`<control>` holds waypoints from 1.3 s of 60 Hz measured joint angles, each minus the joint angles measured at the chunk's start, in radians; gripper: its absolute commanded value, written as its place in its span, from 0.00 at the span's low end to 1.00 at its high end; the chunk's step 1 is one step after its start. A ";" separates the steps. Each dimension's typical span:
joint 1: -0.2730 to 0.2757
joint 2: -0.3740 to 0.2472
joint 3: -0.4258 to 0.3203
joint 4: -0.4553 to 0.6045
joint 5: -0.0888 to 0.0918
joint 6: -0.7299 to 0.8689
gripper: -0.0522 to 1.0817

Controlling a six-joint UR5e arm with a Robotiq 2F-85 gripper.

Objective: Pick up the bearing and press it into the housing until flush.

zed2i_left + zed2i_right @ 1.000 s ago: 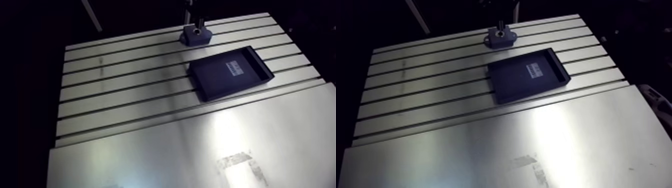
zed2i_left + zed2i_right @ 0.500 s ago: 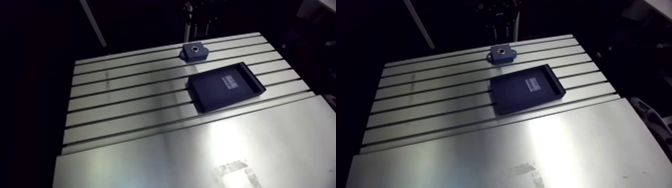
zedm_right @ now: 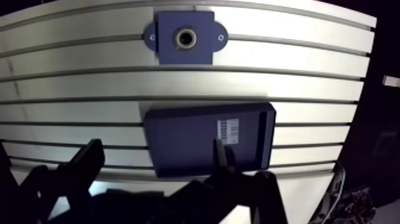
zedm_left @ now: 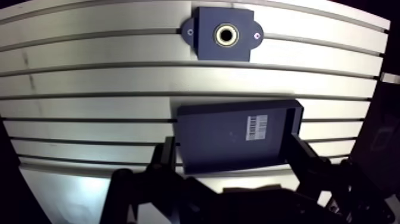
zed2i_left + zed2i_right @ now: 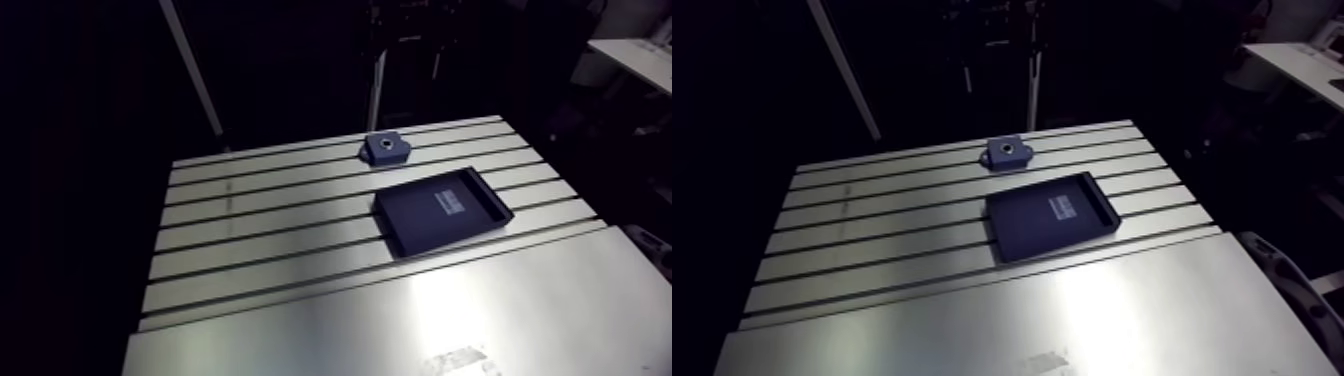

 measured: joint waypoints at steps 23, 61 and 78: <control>0.008 -0.119 0.004 0.103 0.023 0.024 0.05; 0.063 -0.260 0.039 0.121 0.031 0.119 0.05; 0.064 -0.291 0.057 0.114 0.003 0.121 0.05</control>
